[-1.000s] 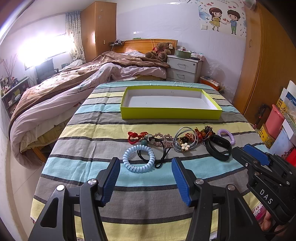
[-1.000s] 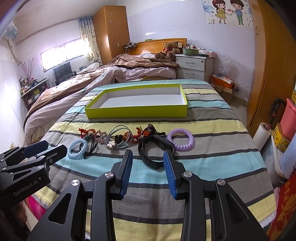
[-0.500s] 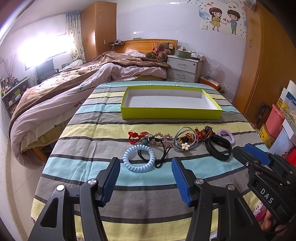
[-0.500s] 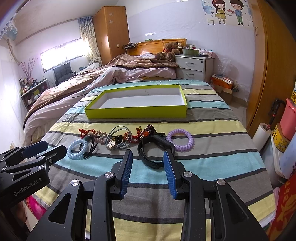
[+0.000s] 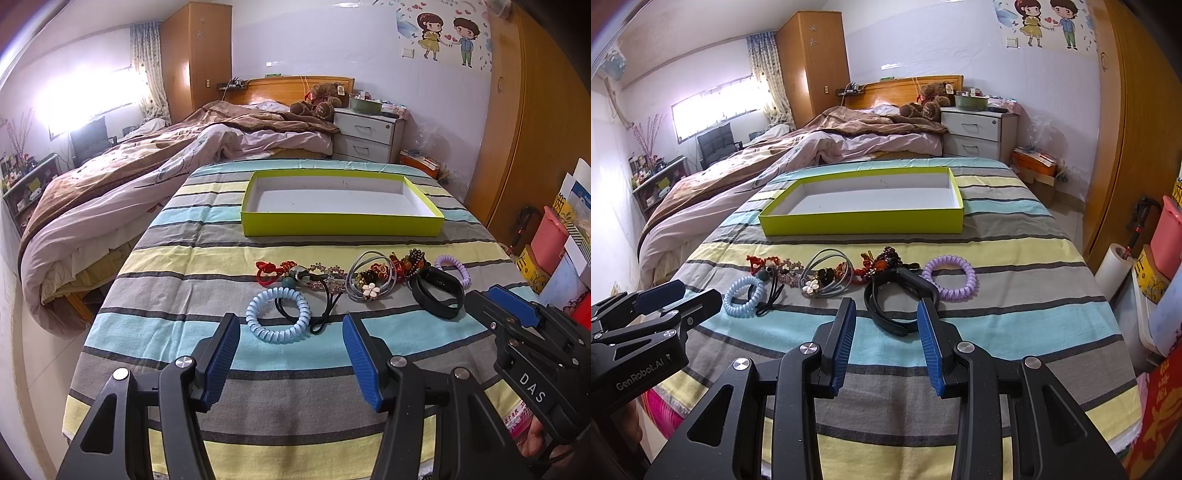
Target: Organize jewelry
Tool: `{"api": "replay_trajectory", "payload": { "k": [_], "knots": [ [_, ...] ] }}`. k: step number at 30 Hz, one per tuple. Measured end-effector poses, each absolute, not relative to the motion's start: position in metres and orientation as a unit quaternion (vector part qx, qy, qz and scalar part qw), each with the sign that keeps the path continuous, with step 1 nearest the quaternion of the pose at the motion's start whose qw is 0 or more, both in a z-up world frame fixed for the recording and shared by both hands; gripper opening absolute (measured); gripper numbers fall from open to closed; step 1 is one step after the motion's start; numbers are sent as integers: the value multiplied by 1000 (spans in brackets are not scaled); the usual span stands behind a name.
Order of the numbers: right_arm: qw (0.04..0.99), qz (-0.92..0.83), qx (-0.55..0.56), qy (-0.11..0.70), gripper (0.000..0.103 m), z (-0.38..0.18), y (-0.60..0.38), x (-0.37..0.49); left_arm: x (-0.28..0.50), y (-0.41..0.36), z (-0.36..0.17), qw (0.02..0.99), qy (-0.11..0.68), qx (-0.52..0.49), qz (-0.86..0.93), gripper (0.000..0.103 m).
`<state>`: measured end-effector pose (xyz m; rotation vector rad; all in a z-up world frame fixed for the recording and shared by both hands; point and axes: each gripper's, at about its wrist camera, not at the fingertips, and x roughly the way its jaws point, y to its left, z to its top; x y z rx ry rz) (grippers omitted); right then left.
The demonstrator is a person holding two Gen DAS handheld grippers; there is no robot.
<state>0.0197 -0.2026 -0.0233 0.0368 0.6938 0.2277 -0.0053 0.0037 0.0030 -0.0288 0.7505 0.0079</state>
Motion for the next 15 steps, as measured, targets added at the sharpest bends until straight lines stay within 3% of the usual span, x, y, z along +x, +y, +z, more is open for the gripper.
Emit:
{"api": "replay_trajectory", "payload": {
  "k": [15],
  "knots": [
    [932,103,18,347,36,-26,-217,31,12,24,-6,921,388,-37,-13,57]
  ]
}}
